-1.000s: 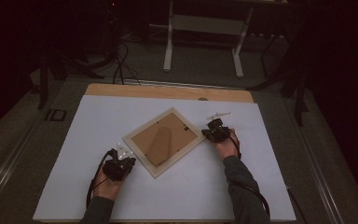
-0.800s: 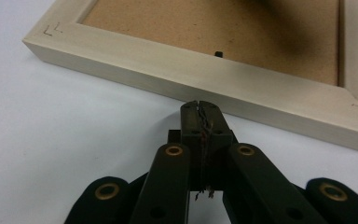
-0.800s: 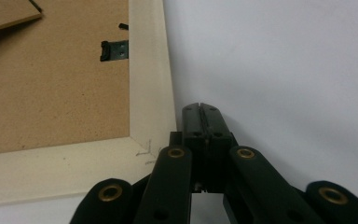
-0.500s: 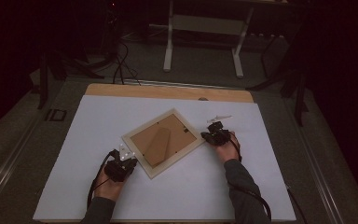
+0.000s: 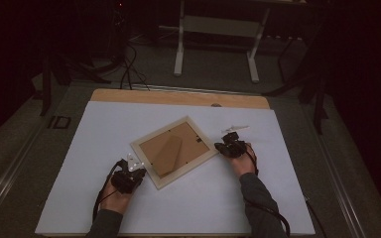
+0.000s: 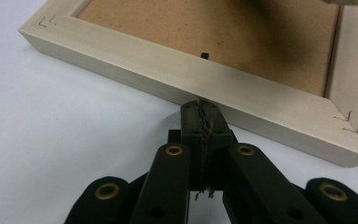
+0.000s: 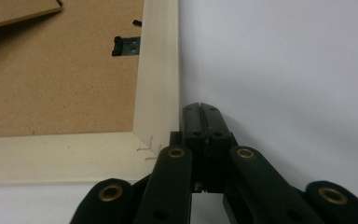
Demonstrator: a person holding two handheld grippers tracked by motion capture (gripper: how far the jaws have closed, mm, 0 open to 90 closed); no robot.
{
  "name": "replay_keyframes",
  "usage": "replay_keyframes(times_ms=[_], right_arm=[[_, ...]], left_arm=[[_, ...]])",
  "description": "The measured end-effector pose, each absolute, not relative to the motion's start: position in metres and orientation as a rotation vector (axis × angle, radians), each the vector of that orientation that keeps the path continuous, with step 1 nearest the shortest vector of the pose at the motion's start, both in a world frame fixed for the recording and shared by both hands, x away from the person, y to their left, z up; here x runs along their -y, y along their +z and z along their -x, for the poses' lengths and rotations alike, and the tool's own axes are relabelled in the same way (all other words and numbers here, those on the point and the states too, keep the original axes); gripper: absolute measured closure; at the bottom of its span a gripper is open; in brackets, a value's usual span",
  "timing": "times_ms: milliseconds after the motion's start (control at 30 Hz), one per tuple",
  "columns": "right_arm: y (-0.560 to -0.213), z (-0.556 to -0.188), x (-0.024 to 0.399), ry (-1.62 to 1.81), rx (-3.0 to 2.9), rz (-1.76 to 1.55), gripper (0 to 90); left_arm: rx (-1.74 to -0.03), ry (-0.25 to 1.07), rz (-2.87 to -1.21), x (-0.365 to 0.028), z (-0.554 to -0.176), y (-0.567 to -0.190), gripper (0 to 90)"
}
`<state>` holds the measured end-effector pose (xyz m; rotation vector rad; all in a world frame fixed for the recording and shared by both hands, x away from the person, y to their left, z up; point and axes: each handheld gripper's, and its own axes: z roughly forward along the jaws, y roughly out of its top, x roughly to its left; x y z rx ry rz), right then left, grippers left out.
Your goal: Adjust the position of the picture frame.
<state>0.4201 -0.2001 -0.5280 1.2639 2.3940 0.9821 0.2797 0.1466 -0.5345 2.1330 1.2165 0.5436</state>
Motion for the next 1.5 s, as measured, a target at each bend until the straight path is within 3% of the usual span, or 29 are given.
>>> replay_keyframes(times_ms=[1500], right_arm=[[-0.531,-0.384,0.220,1.045,-2.388,-1.309,90.0]], left_arm=[[-1.269,0.518,-2.152,-0.141,-0.292,-0.531,90.0]])
